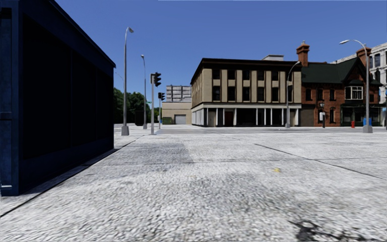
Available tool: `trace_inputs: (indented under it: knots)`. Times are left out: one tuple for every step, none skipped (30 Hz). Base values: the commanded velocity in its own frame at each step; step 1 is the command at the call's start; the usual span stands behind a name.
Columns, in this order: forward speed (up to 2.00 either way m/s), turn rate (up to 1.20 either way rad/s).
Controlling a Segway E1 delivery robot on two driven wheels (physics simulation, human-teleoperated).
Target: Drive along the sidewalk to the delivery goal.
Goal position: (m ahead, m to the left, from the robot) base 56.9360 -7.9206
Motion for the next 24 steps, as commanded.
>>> trace_inputs:
  knots:
    - [2.00,0.00]
    - [2.00,0.00]
    - [2.00,0.00]
    - [2.00,0.00]
    - [2.00,0.00]
    - [2.00,0.00]
    - [2.00,0.02]
    - [2.00,0.17]
    - [2.00,0.33]
    - [2.00,0.33]
    - [2.00,0.47]
    - [2.00,0.52]
    - [2.00,0.53]
    - [2.00,0.46]
    - [2.00,0.46]
    - [2.00,0.05]
    - [2.00,0.00]
    - [2.00,0.00]
    - [2.00,0.00]
    - [2.00,0.00]
    - [2.00,0.00]
    - [2.00,0.00]
    - [2.00,0.00]
    - [2.00,0.00]
